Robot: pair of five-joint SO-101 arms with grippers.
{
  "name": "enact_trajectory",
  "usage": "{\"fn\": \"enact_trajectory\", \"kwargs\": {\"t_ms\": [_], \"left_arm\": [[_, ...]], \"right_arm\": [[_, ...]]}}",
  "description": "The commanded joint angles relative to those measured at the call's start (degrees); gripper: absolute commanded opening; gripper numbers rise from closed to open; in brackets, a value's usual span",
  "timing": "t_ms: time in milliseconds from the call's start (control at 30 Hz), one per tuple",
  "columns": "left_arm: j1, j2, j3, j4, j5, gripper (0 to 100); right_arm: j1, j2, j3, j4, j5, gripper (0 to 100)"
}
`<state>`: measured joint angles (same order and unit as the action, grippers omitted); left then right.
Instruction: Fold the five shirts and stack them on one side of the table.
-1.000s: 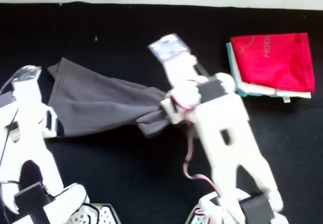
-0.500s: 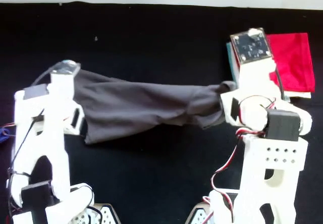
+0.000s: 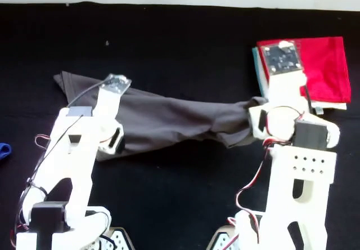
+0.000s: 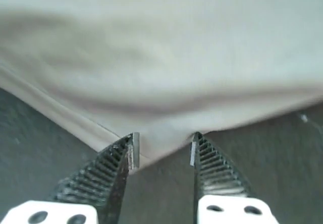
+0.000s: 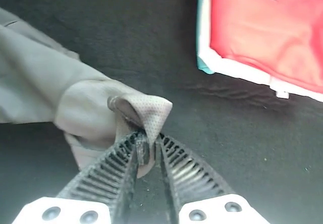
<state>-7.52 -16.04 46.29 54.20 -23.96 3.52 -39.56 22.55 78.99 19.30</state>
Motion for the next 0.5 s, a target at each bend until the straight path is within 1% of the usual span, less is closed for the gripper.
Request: {"fn": "enact_trajectory", "kwargs": {"t_ms": [0,100,300,467], "left_arm": [[-1.71,-1.89,-1.8,-3.25,-0.18,18],[-4.26,-1.89,-4.09,-5.71,-0.18,18],[-11.82,-1.8,-4.35,-15.12,-0.18,18],[-13.14,1.27,-4.79,-15.38,-0.09,18]], "right_arm": [[3.82,-1.45,0.31,-1.27,0.88,0.6],[5.32,-1.36,0.4,-1.36,0.88,0.6],[5.76,-1.19,0.4,-4.35,0.53,0.6],[5.58,-0.92,0.4,-5.85,0.53,0.6]]}}
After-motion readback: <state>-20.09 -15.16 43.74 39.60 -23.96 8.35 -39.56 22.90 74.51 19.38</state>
